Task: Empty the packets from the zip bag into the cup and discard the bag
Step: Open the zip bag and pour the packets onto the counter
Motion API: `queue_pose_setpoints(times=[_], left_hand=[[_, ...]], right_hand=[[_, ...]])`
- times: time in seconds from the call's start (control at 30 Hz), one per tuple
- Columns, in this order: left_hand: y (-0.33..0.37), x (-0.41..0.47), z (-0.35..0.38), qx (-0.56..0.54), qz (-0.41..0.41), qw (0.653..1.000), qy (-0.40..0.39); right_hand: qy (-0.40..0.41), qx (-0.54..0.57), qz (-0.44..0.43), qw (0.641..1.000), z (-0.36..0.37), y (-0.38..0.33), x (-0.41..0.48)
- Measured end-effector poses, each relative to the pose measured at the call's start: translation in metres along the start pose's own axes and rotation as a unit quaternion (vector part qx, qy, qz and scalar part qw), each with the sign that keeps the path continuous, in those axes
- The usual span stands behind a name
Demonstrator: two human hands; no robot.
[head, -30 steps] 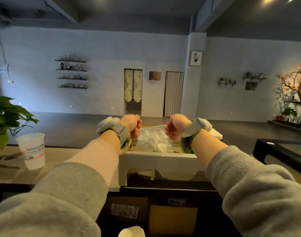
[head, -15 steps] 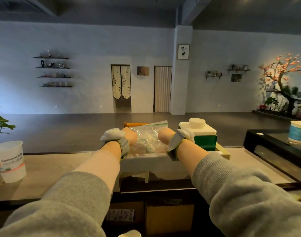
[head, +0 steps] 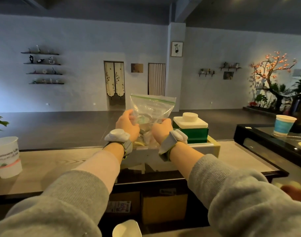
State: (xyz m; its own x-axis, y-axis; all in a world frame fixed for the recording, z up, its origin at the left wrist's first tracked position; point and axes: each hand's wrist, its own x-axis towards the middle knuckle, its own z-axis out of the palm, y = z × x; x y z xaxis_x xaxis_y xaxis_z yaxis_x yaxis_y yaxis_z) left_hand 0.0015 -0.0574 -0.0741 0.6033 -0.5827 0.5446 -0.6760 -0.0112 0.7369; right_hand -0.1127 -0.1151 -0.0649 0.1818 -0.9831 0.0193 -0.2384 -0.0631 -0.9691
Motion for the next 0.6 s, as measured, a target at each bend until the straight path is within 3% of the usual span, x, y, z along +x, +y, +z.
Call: queue_pose_setpoints(times=[0.27,0.5,0.6], left_hand=[[0.027,-0.031,-0.015,-0.045,0.076,0.993,0.073],[0.031,-0.085,-0.020,-0.071,0.077,0.990,0.092],[0.028,-0.108,-0.022,-0.068,0.073,0.992,0.082]], right_hand=[[0.011,0.096,-0.142,0.985,-0.023,-0.004,-0.033],[0.049,0.140,-0.156,0.977,-0.039,0.016,-0.089],[0.012,0.142,-0.153,0.978,-0.043,0.037,-0.105]])
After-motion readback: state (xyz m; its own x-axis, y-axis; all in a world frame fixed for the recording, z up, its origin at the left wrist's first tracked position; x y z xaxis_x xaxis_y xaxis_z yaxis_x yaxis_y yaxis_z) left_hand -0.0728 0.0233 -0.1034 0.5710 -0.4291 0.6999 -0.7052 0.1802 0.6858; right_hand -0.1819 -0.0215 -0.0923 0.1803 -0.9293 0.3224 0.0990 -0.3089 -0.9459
